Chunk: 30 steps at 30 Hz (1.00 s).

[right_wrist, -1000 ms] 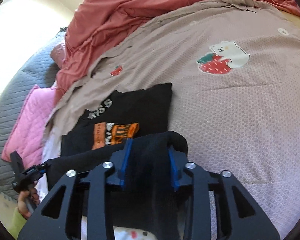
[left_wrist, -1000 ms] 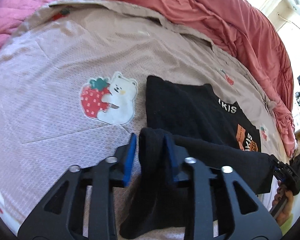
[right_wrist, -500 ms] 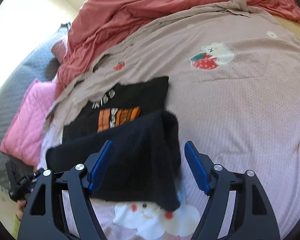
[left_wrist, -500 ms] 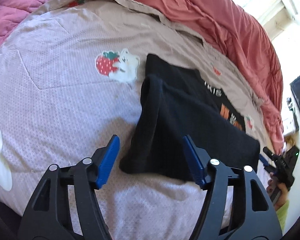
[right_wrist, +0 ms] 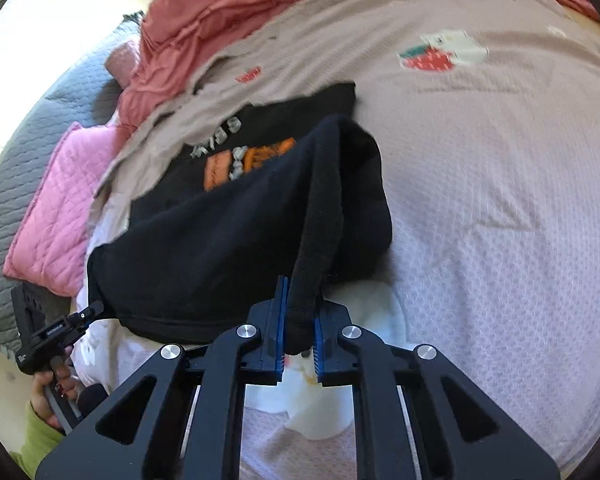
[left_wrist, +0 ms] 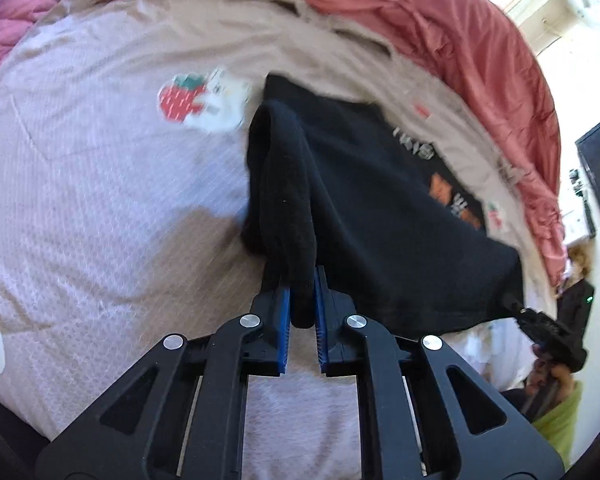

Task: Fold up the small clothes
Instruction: 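Lift the hem with both grippers and fold it over toward the collar, then open both grippers and lay the folded hem flat on the bundle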

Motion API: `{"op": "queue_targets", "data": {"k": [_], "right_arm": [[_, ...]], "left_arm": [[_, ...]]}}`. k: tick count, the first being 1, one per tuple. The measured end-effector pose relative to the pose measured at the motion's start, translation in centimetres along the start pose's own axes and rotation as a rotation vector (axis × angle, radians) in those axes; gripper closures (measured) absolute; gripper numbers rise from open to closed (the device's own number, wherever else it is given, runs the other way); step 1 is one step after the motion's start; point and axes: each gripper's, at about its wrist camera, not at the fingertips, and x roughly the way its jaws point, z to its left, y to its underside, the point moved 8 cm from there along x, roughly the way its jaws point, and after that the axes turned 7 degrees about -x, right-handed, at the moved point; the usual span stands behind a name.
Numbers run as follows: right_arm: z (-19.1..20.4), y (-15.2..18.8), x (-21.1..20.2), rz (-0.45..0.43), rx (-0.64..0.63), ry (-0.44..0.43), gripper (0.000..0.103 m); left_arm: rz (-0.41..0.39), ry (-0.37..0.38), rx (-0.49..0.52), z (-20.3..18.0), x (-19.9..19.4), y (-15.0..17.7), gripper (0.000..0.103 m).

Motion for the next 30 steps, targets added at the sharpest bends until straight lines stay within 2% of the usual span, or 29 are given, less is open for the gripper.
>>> {"op": "queue_targets", "data": {"k": [4,8,11,17,19,20,21,22,24,27,30], "right_arm": [[0.2,-3.0,-1.8,-0.132,0.013,-0.084,0.093],[-0.8,-6.9,-1.9,-0.229,0.013,-0.088,0.094],[-1.3,-8.8,-0.5,-0.230,0.008,-0.060,0.093],[-1.8,-11.7,2.8,-0.239,0.011,-0.058,0.091],[-2.2,-12.1,3.8,-0.241,0.013,-0.054,0.084],[-2.5,-12.1,4.1,-0.240,0.015,-0.047,0.074],[-2.8,-12.0,4.1,-0.239,0.016,-0.034,0.061],[-3.0,-11.9,4.1,-0.235,0.016,-0.026,0.057],[-3.6,-12.3,3.0,-0.270,0.020,-0.011,0.046],[-4.5,-13.0,0.8,-0.345,0.033,0.027,0.038],[-4.2,-12.8,0.1,-0.337,0.018,0.040,0.038]], "left_arm": [[-0.037,0.067,-0.023,-1.3,-0.6,-2.8,0.098],[-0.086,0.075,-0.051,-1.7,-0.2,-6.6,0.098],[-0.113,0.080,-0.081,-1.7,0.4,-9.3,0.098],[-0.136,0.031,-0.126,-0.2,3.4,-13.3,0.097],[-0.131,0.003,-0.138,0.5,4.5,-13.7,0.096],[-0.136,-0.011,-0.143,0.9,4.9,-13.8,0.094],[-0.139,-0.008,-0.152,1.1,5.0,-13.8,0.090],[-0.142,0.004,-0.162,1.2,4.8,-13.6,0.085],[-0.175,0.043,-0.159,1.1,3.7,-12.9,0.082],[-0.218,0.014,-0.111,0.8,2.1,-11.5,0.080],[-0.232,-0.005,-0.031,-0.3,0.9,-9.2,0.080]]}}
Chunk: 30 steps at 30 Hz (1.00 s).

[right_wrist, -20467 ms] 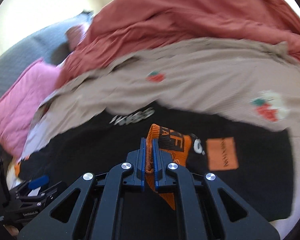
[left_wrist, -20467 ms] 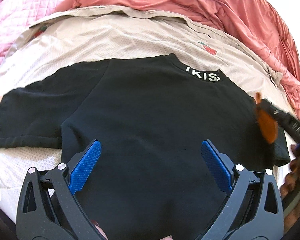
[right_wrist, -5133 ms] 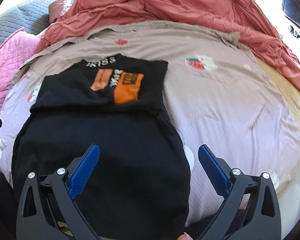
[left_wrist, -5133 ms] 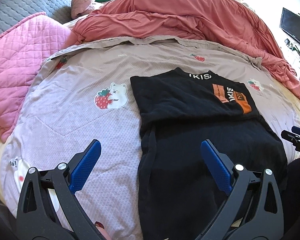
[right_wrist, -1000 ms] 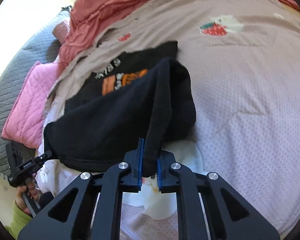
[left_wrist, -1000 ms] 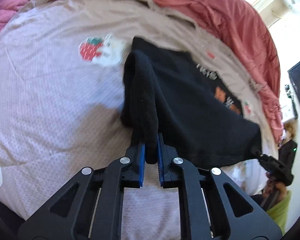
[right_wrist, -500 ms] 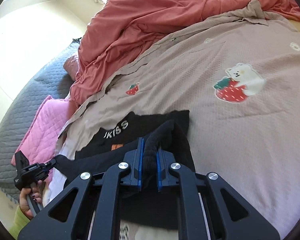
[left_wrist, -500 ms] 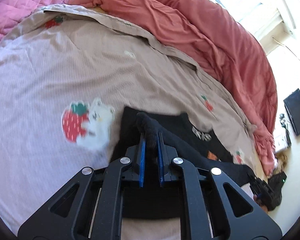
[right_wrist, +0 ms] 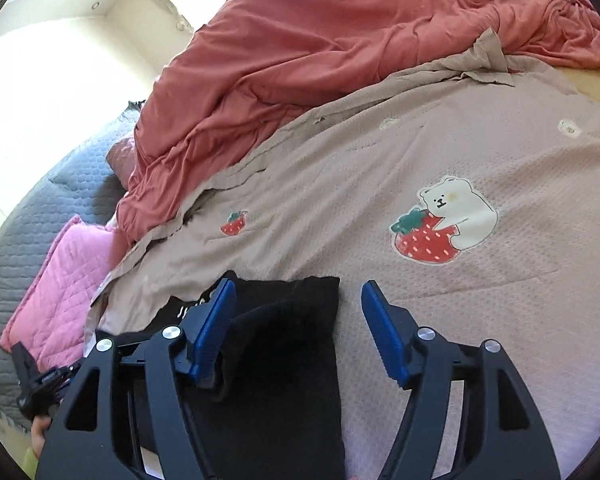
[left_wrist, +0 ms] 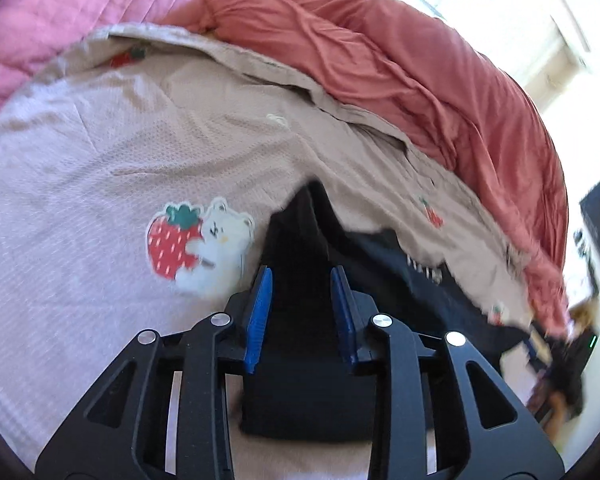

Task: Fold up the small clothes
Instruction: 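Open both grippers and lay the folded hem flat on the bundle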

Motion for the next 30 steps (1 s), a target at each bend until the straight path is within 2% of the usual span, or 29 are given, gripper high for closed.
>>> {"op": "queue_targets", "data": {"k": [4,8,10,12,13,20,23,26,30], "right_arm": [[3.2,1.6,-0.5,0.057,-0.116,-0.052,0.038],[6.9,4.7,0.6,0.189,-0.228,-0.137,0.038],[7.8,5.6,1.4,0.233,-0.269,-0.148,0.038],[8.0,5.9,1.8,0.249,-0.282,-0.146,0.038],[8.0,6.0,1.9,0.251,-0.281,-0.147,0.038],[6.7,5.0,2.5,0.244,-0.226,-0.160,0.036],[6.7,5.3,2.7,0.260,-0.239,-0.176,0.035],[7.4,5.5,3.3,0.265,-0.289,-0.186,0.035],[7.5,5.9,4.6,0.270,-0.334,-0.151,0.035]], "left_arm": [[0.094,0.001,0.118,-2.5,0.7,3.9,0.074],[0.159,0.003,0.240,-6.0,3.2,6.7,0.071],[0.227,0.002,0.296,-7.9,5.3,8.3,0.062],[0.232,-0.016,0.341,-9.2,6.7,8.8,0.055],[0.242,-0.002,0.364,-10.2,7.4,9.0,0.055],[0.272,0.039,0.351,-13.9,11.1,8.4,0.055],[0.269,0.054,0.317,-15.0,12.6,6.9,0.049],[0.226,0.094,0.260,-16.1,12.4,4.4,0.046],[0.188,0.115,0.249,-16.5,10.9,3.2,0.040]]}}
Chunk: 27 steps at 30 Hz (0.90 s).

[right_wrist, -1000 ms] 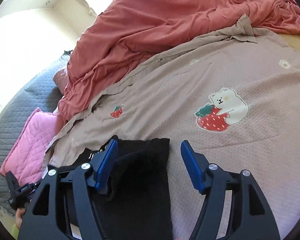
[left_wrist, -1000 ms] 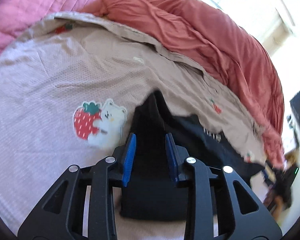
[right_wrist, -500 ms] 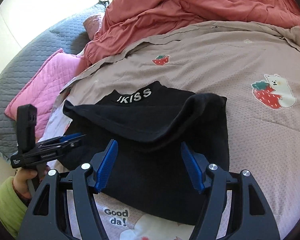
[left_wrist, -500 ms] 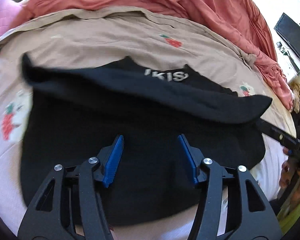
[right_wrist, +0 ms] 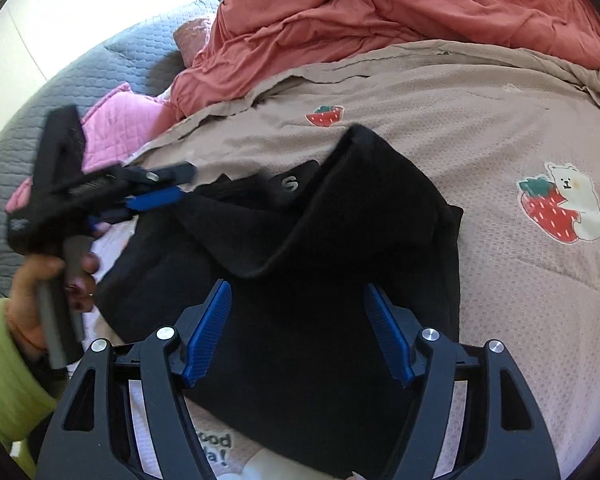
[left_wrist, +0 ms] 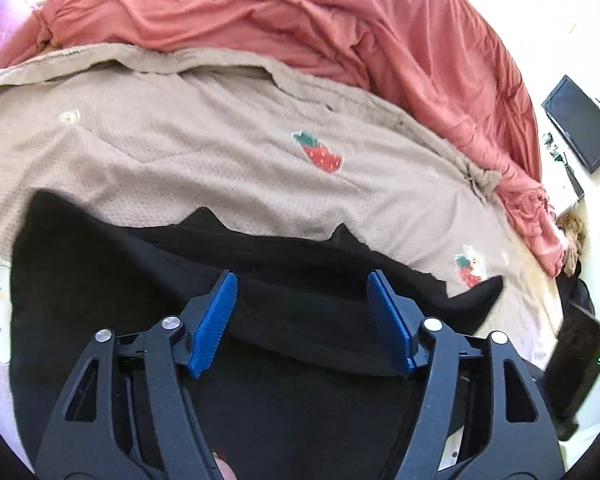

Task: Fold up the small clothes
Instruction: 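Open both grippers and lay the folded hem flat on the bundle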

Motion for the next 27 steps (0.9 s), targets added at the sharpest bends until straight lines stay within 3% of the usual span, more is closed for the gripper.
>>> {"op": "queue_targets", "data": {"k": [8,13,20,23,27], "right_arm": [[-3.0,0.1,0.8,-0.024,0.054,0.116,0.035],[-5.4,-0.1,-0.5,-0.056,0.091,0.260,0.035],[-6.6,0.1,-1.8,-0.060,0.178,0.225,0.035],[-6.4,0.6,-1.6,-0.024,0.177,0.228,0.035],[-5.6,1.6,-1.3,0.026,0.168,0.212,0.035]], "left_arm": [[-0.008,-0.067,-0.045,4.8,-2.7,3.0,0.037],[-0.019,-0.178,-0.067,9.1,-5.0,5.4,0.035],[-0.088,-0.265,-0.093,12.9,-9.2,6.6,0.029],[-0.076,-0.324,-0.084,14.0,-9.5,7.2,0.027],[-0.057,-0.329,-0.090,14.4,-9.4,8.1,0.027]]}}
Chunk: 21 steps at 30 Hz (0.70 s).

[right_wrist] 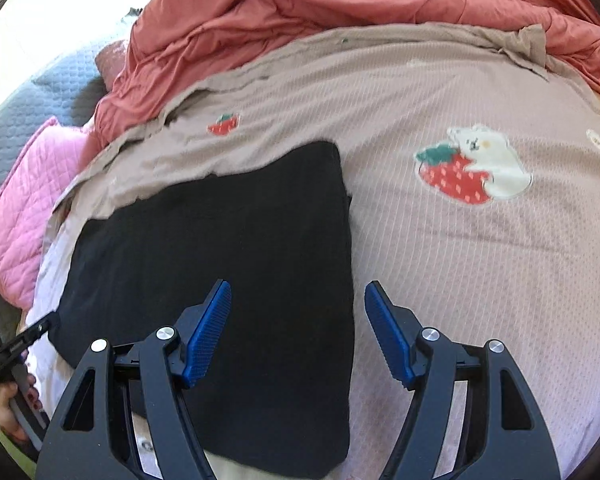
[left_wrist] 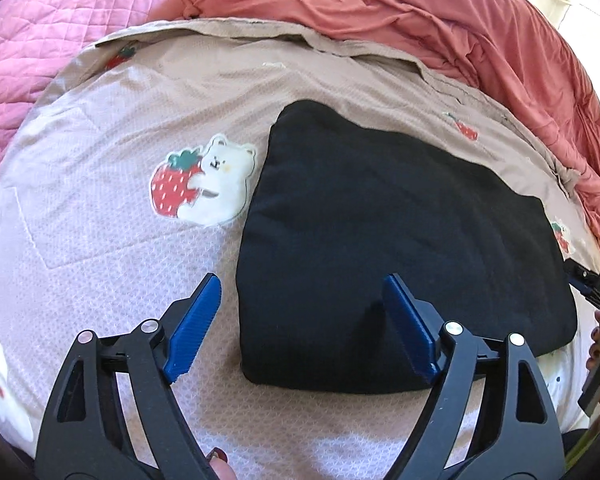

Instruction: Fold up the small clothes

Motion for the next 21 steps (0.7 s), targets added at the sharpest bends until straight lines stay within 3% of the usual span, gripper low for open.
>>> {"op": "queue_targets", "data": {"k": [7,12,14,16,19,21], "right_arm": [[1.2,1.6,-0.9,0.026,-0.022,-0.021,0.035],[0.7,2.8,-0.9,0.055,0.038,-0.047,0.035],[0.5,3.3,-0.9,0.071,0.070,-0.056,0.035],[0.5,3.6,-1.1,0.075,0.085,-0.064,0.035],[0.7,4.0,-1.5,0.069,0.087,-0.068,0.036],[0.9,4.3,-1.8,0.066,0.084,-0.082,0.048]], "left_arm": [[0.026,0.027,-0.040,0.1,0.6,0.4,0.027],[0.034,0.050,-0.127,1.7,0.6,0.2,0.027],[0.054,0.088,-0.157,1.8,0.8,0.5,0.032],[0.073,0.126,-0.179,1.6,0.9,0.9,0.049],[0.081,0.147,-0.193,1.3,0.8,1.2,0.059],[0.086,0.145,-0.189,1.1,0.8,1.3,0.064]]}}
